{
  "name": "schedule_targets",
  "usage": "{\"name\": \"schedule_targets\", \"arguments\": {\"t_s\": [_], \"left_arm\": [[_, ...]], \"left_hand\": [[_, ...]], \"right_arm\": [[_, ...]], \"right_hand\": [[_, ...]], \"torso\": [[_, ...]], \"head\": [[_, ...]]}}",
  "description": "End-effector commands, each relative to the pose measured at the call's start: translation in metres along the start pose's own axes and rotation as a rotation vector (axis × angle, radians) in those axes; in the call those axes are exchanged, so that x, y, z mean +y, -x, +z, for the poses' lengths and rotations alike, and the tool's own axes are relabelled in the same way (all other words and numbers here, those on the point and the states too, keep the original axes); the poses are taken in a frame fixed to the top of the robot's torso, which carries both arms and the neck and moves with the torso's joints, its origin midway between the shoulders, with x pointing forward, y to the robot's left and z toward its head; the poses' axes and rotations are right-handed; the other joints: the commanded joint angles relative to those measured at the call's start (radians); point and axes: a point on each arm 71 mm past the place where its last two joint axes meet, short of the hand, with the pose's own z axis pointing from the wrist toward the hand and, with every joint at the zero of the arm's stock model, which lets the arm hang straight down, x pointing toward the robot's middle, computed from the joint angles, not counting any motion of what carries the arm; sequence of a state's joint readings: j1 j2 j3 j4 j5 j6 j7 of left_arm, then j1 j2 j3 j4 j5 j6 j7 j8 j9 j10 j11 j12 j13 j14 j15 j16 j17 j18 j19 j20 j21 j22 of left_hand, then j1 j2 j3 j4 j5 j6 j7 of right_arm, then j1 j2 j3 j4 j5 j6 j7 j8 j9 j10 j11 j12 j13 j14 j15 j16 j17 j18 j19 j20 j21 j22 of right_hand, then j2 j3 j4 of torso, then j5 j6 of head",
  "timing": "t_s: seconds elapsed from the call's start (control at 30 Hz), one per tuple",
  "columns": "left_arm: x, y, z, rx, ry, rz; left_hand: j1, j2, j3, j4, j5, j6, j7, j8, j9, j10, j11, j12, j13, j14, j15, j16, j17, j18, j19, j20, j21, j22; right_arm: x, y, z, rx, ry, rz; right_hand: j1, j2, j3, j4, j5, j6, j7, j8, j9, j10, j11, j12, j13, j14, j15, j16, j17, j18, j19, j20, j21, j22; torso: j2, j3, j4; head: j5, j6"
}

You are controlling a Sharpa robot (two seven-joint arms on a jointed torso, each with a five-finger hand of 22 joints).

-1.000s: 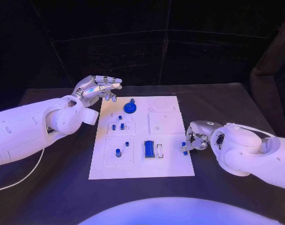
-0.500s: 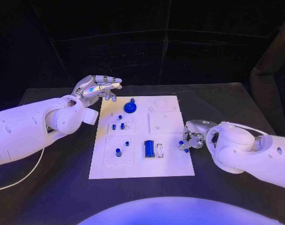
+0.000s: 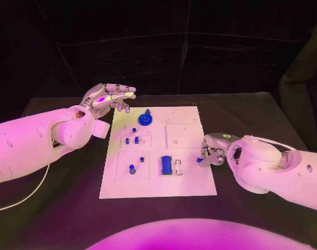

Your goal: Assemble the parts on the task board

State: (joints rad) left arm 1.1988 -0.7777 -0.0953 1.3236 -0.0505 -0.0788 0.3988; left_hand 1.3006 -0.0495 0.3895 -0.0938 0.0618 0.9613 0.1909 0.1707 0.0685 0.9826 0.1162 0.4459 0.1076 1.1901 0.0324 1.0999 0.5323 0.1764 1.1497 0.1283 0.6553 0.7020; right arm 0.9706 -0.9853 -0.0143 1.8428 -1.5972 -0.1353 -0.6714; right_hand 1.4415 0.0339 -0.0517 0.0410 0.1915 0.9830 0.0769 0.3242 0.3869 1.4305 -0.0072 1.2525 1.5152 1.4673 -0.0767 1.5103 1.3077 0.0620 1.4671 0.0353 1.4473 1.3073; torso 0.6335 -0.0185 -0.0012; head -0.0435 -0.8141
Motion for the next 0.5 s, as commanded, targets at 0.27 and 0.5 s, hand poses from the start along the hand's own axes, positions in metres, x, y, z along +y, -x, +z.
{"name": "schedule_targets", "arguments": {"t_s": [0.27,0.5], "left_arm": [[-0.001,-0.002,0.000,0.013,-0.003,-0.009],[-0.001,-0.002,0.000,0.014,-0.002,-0.009]], "left_hand": [[-0.007,0.011,0.005,0.001,0.005,-0.008,0.001,0.005,-0.001,-0.012,-0.001,0.007,0.000,-0.007,-0.002,-0.004,-0.003,0.007,-0.004,0.002,-0.004,-0.002],[-0.006,0.012,0.006,0.000,0.005,-0.008,0.001,0.005,-0.001,-0.013,-0.001,0.007,0.000,-0.007,-0.002,-0.004,-0.003,0.007,-0.004,0.002,-0.004,-0.003]], "right_arm": [[0.006,-0.002,-0.013,0.007,0.013,0.358],[0.013,-0.003,-0.016,0.032,0.041,0.447]], "right_hand": [[-0.047,-0.021,0.173,0.004,0.104,0.020,0.003,-0.034,-0.001,0.001,0.003,0.006,-0.166,0.081,0.007,0.000,0.161,-0.010,0.004,0.005,-0.005,0.018],[-0.108,-0.063,0.213,0.021,0.158,0.029,0.001,-0.036,0.004,0.013,0.004,0.025,-0.153,0.084,0.007,0.006,0.170,-0.012,0.009,0.005,0.001,0.029]], "torso": [[0.001,-0.0006,0.0001],[0.000,-0.0005,-0.0019]], "head": [[0.003,0.003],[0.006,-0.001]]}}
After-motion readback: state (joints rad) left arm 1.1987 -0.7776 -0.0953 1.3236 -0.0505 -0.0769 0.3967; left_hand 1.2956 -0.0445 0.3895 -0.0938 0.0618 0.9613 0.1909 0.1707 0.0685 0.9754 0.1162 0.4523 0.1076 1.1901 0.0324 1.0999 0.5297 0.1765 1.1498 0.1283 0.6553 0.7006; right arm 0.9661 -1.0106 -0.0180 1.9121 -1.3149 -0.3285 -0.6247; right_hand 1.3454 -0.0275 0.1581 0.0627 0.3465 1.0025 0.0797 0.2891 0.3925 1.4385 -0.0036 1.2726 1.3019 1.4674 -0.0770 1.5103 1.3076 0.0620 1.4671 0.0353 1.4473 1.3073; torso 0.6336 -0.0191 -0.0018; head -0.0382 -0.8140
